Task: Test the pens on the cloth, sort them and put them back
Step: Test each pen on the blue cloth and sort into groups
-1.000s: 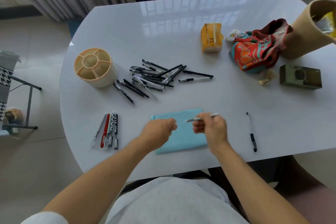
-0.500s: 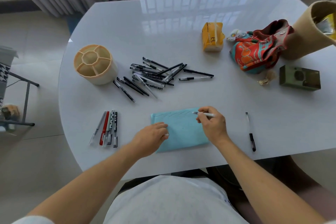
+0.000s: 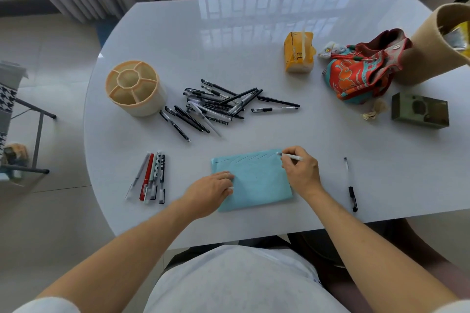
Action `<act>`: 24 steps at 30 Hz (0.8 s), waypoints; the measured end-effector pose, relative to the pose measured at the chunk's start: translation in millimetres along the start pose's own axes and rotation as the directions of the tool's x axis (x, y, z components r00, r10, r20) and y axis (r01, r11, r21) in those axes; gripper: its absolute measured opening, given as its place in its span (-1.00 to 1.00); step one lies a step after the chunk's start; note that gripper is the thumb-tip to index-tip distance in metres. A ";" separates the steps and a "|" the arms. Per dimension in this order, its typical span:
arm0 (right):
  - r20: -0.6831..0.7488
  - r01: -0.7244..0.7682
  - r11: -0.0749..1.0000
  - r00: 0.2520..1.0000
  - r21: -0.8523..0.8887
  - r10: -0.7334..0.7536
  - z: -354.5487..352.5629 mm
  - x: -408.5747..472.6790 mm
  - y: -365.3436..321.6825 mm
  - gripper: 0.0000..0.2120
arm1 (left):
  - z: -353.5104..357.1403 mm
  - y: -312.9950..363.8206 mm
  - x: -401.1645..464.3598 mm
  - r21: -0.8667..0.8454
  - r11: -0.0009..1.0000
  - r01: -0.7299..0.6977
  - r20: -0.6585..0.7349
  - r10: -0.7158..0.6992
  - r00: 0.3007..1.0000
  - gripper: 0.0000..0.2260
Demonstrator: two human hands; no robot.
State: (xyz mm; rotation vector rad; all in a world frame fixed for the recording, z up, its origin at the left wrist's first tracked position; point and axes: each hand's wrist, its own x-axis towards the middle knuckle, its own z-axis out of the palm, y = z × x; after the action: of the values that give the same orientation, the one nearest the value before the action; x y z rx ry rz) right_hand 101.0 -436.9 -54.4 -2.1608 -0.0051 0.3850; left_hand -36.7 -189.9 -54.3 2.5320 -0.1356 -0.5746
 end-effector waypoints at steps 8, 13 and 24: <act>0.283 -0.136 0.878 0.959 0.459 0.001 2.6 -42.6 -31.9 -0.90 | -6.6 10.9 -3.2 -0.115 0.993 0.027 -0.138 -0.043 0.990 -0.76; 0.369 -0.153 0.864 0.929 0.480 -0.041 11.6 -55.2 -44.9 -0.91 | -10.4 21.9 -6.8 -0.122 0.992 0.040 -0.102 -0.053 0.993 -0.73; 0.443 -0.231 0.850 0.896 0.473 -0.003 26.4 -62.4 -50.1 -0.88 | -22.7 37.9 -11.5 -0.170 0.985 -0.003 -0.102 -0.015 0.995 -0.82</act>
State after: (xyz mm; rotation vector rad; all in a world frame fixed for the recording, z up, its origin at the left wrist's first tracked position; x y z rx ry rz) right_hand 41.3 -395.6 -11.5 -1.5099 -0.0161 0.8325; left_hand -36.6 -208.8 -12.7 2.3905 -0.0395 -0.4367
